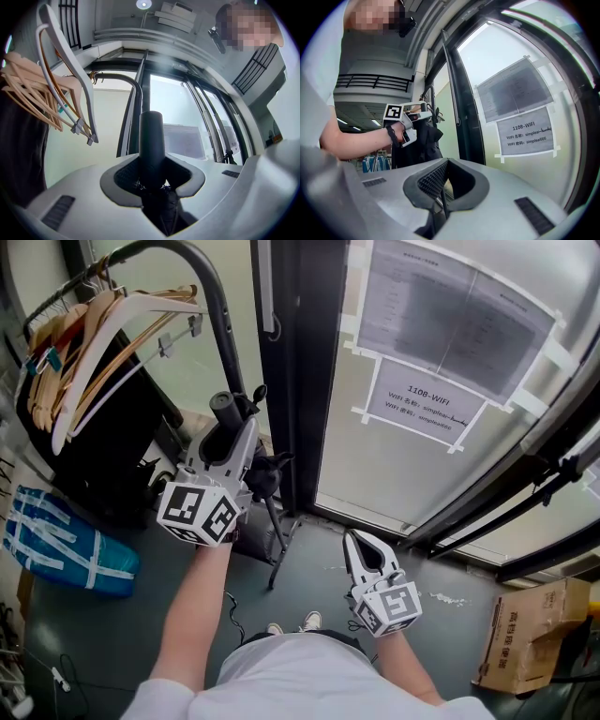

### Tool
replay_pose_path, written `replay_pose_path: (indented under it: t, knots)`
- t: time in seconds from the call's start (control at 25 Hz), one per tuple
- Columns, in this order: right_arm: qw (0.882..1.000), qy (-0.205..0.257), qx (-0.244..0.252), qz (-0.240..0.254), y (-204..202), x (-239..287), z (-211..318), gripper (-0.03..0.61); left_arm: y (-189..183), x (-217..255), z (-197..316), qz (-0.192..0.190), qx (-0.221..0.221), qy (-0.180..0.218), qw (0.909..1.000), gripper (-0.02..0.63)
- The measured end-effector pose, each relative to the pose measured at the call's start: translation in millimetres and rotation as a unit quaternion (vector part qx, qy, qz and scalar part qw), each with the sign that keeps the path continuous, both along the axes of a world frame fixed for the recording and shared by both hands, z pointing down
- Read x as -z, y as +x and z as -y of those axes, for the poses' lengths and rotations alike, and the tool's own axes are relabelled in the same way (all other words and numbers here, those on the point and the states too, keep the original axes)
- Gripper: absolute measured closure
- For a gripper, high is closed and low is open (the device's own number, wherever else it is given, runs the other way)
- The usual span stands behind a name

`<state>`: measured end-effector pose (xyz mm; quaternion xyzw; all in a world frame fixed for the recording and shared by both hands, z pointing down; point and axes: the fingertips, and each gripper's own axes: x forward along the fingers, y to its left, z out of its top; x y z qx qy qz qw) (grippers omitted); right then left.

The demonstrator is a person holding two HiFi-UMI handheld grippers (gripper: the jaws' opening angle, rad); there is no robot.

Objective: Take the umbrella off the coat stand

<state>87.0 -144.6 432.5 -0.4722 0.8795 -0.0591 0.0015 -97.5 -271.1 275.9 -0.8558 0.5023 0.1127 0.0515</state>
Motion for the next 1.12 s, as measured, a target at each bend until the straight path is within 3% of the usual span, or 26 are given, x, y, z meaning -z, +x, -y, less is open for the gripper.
replay_pose_path:
  t: [1.12]
  knots:
    - [1.000,-0.001,0.014,0.008,5.5,-3.8,1.9,0.560,9.0,26.6,1.8,0.015,-0.003,0.011,0.9998,0.457]
